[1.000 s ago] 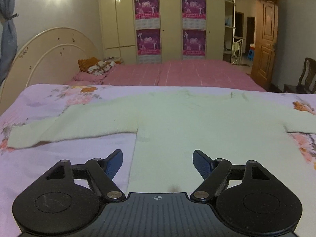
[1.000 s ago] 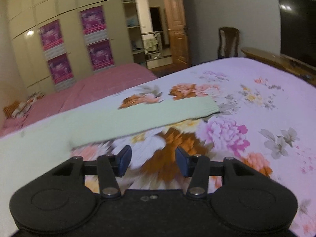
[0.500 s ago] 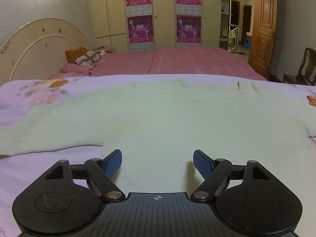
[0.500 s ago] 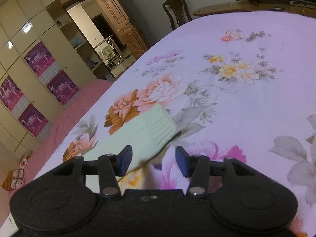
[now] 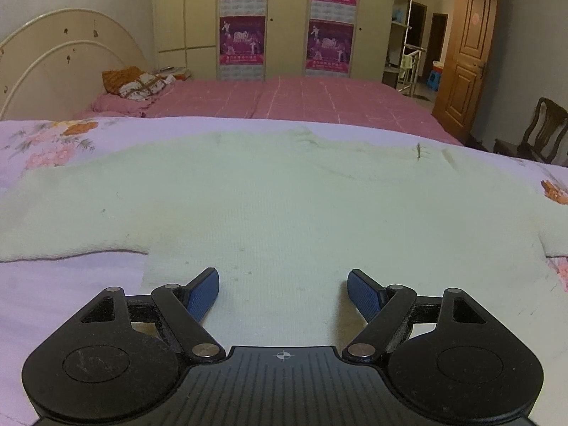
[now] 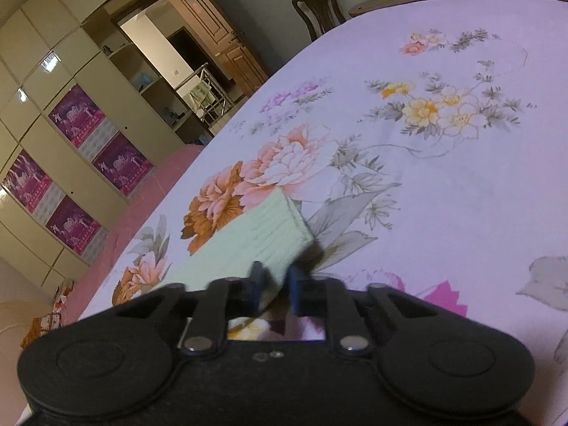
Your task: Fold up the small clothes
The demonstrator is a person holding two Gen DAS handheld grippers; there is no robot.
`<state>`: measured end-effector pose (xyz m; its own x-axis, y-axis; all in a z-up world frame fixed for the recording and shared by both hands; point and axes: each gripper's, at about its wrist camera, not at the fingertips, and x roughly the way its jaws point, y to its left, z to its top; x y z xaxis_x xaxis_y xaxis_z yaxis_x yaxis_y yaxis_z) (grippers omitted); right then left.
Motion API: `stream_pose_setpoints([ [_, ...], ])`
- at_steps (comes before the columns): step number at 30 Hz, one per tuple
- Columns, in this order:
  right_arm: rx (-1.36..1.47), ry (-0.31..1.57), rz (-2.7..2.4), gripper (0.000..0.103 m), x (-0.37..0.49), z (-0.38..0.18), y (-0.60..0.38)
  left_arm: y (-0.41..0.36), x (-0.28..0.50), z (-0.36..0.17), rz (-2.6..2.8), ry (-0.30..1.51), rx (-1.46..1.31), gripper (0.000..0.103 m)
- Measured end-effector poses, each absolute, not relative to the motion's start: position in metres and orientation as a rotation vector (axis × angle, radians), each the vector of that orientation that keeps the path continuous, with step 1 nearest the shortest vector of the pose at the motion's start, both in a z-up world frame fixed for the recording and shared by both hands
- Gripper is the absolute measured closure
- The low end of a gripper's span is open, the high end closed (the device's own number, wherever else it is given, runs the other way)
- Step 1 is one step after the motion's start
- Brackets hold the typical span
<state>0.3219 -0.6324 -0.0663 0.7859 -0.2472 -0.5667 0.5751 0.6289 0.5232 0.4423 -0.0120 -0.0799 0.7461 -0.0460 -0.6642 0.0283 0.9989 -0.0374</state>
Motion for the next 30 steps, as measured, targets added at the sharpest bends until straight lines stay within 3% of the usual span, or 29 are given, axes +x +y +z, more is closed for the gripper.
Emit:
stream_pose_setpoints([
  [6,0.601,0.462,-0.395,0.098,0.336,-0.04,-0.588,0.002,0.443,-0.069,-0.037,0.708,-0.018,0.024],
  [14,0.418,0.492,-0.11,0.099,0.395,-0.017,-0.443,0.019,0.446,-0.046,-0.037,0.678,-0.051,0.024],
  [28,0.213,0.645,0.295,0.098,0.448,-0.039,-0.212,0.066,0.435,-0.048,-0.014,0.703,-0.151,0.024],
  [30,0.169,0.667,0.308,0.092,0.449,-0.046,-0.196,0.064,0.437,-0.051,-0.028,0.711,-0.16,0.024],
])
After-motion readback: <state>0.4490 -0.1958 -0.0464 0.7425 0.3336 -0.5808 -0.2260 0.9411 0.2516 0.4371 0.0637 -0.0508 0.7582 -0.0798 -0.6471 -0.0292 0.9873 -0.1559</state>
